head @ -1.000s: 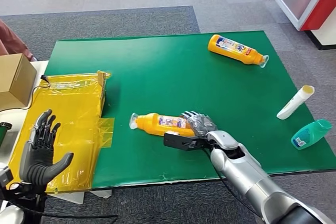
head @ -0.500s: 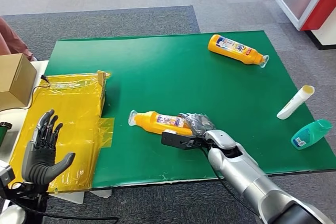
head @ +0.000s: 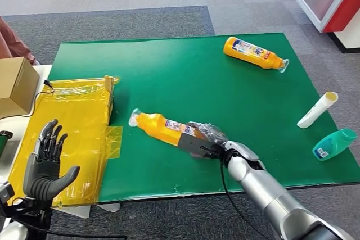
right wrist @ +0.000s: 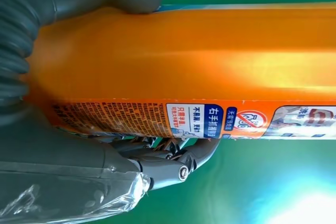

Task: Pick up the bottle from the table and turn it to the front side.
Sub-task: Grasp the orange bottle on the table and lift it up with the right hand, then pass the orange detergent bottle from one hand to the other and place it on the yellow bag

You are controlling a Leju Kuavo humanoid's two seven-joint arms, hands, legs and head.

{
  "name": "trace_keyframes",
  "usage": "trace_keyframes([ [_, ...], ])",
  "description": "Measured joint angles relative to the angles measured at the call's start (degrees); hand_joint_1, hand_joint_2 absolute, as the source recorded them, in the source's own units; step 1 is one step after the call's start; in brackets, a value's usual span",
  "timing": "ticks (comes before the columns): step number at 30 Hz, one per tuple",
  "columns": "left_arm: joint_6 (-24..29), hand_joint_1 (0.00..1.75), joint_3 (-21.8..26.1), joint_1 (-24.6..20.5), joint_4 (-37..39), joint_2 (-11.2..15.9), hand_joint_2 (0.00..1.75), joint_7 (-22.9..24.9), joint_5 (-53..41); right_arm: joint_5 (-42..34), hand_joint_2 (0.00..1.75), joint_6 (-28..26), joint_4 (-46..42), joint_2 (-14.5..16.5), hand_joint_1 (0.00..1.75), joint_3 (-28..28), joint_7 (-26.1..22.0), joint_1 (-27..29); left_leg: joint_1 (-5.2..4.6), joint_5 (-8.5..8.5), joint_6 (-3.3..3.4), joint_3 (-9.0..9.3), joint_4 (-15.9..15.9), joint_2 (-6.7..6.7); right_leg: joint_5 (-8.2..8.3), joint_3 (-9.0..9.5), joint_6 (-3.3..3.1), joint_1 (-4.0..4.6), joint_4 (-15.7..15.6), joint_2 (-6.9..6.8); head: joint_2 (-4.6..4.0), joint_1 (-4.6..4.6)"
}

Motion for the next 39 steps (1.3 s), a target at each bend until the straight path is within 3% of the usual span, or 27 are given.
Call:
trace_keyframes([
  [7, -0.5, 0.0, 0.0, 0.1, 0.3, 0.5, 1.75, -1.3, 0.2, -14.5, 1.75, 2.5, -9.2, -1.3, 1.75, -7.3, -6.0, 3.5, -0.01, -0.02, 0.01, -0.03, 0.0, 0.0, -0.01, -0.03, 0.01, -0.01, 0.0, 0.0, 0.0, 0.0],
  [17, -0.5, 0.0, 0.0, 0.1, 0.3, 0.8, 1.75, -1.7, 0.3, -18.5, 1.75, 2.6, -16.8, -1.8, 1.75, -12.8, -7.3, 6.5, 0.0, -0.02, 0.01, -0.03, 0.0, 0.0, -0.01, -0.02, 0.01, 0.0, 0.0, 0.0, 0.0, -0.01],
  [24, -0.7, 0.0, -0.1, -0.1, 0.3, 1.1, 1.75, -2.2, 2.8, -29.8, 1.75, 4.9, -22.0, -1.2, 1.75, -16.6, -11.8, 9.5, 0.0, -0.02, 0.02, -0.03, 0.0, 0.0, -0.02, -0.03, 0.01, -0.01, 0.0, 0.0, 0.0, 0.01],
  [28, 0.0, 0.0, -0.3, -1.8, 0.7, 0.6, 1.75, -2.0, 7.2, -27.6, 1.75, 0.5, -24.7, 1.1, 1.75, -17.4, -12.9, 11.0, 0.0, -0.02, 0.01, -0.03, 0.0, 0.0, -0.03, -0.05, 0.0, 0.0, 0.0, 0.01, 0.0, 0.0],
  [32, -3.2, 0.0, -0.5, -4.9, 2.8, -0.1, 1.75, 1.3, 19.1, -24.3, 1.75, -3.8, -25.4, 4.0, 1.75, -16.7, -14.0, 11.8, 0.01, 0.0, -0.01, -0.03, 0.0, 0.0, -0.02, -0.05, -0.01, 0.01, 0.0, 0.01, 0.0, 0.0],
  [39, -5.4, 0.0, -3.4, -10.1, 6.9, -0.7, 1.75, 4.3, 27.0, -23.8, 1.75, -5.6, -25.3, 7.4, 1.75, -13.2, -15.9, 12.7, 0.0, 0.05, -0.05, -0.03, 0.0, 0.0, 0.01, -0.04, -0.01, 0.01, 0.0, 0.0, 0.0, 0.01],
])
